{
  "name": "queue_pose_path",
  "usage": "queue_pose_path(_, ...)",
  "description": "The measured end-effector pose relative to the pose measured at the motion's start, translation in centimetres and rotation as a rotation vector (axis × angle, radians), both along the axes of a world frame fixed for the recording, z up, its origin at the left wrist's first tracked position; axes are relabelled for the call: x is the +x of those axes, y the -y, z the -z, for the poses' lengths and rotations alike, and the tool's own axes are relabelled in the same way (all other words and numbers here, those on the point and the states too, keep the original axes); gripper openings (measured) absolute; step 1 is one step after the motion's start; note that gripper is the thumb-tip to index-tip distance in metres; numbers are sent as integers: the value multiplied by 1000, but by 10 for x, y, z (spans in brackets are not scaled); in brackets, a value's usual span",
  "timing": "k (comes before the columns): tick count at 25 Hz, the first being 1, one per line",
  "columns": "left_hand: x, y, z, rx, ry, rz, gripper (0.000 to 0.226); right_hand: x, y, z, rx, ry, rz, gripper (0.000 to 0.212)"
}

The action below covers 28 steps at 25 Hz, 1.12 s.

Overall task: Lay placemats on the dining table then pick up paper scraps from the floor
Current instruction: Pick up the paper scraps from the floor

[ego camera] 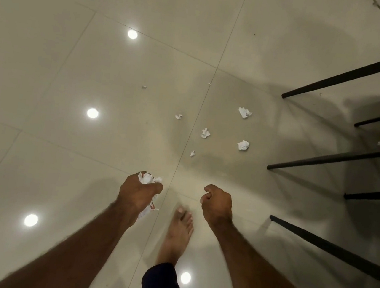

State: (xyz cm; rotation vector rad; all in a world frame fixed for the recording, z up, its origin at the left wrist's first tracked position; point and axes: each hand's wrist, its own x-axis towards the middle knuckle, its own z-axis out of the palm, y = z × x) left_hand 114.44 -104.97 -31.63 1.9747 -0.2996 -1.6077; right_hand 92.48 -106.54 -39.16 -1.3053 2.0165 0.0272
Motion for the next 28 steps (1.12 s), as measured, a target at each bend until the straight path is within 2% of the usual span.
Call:
queue_pose_path(6, -2, 59, 20, 13, 5, 19, 16, 17, 67, 28, 2, 62, -69, 36)
queue_pose_path(12, 5, 101, 75, 17, 49, 109, 13, 42, 122, 94, -44, 30, -221, 36)
queue_pose_path(15, 15, 123, 109, 30, 42, 123, 17, 49, 148, 134, -29, -52, -259, 44)
queue_pose_path(18, 27, 134, 138, 63, 13, 105, 18, 59, 157, 157, 28, -205, -349, 39)
queue_pose_path(20, 30, 137, 150, 99, 8, 104, 18, 63, 159, 166, 29, -237, -349, 41)
queue_pose_path(25, 25, 150, 155, 120, -32, 106, 22, 64, 154, 170, -9, -73, -312, 49)
queue_pose_path(28, 21, 163, 153, 115, -27, 137, 24, 53, 164, 165, -103, -80, -249, 55)
